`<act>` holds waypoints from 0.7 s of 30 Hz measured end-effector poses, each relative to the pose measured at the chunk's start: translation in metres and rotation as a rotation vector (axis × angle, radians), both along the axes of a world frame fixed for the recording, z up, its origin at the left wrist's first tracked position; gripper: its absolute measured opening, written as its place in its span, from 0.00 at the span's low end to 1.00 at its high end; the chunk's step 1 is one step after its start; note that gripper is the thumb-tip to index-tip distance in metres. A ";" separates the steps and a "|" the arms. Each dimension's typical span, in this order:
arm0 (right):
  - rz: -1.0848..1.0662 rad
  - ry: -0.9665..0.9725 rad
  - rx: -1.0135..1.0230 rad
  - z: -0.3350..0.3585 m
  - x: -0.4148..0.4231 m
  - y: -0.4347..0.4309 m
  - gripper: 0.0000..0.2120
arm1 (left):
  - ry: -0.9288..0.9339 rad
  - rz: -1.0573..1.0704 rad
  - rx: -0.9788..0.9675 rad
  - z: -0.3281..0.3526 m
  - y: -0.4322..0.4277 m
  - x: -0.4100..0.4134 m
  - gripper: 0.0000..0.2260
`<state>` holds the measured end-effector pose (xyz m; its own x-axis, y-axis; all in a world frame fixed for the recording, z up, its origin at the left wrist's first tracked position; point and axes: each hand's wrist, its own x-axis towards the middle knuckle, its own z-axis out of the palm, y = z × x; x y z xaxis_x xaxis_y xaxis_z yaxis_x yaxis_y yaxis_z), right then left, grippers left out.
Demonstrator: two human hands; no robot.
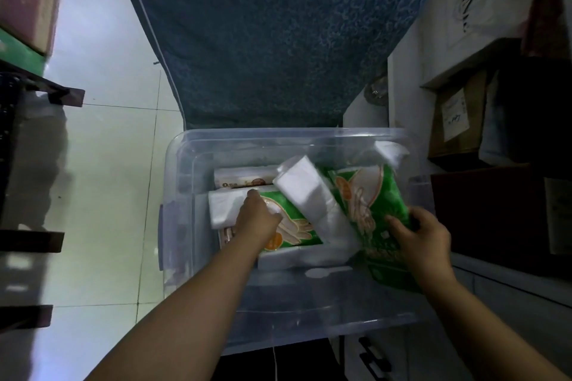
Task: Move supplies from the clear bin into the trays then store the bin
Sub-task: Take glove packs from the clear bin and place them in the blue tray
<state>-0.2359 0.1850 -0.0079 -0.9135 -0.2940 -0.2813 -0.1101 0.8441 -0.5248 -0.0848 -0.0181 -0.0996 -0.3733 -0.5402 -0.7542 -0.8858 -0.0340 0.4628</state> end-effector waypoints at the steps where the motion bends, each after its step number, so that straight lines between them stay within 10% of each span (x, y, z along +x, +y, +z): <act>1: -0.022 -0.014 -0.017 0.000 0.000 0.004 0.05 | -0.008 0.015 -0.010 -0.003 0.004 0.000 0.24; 10: -0.121 -0.045 -0.129 0.028 0.010 0.008 0.09 | 0.227 0.088 -0.188 0.053 0.003 0.027 0.02; 21: 0.067 -0.037 -0.317 0.173 0.015 -0.030 0.09 | 0.455 -0.254 -0.214 0.257 -0.060 0.066 0.10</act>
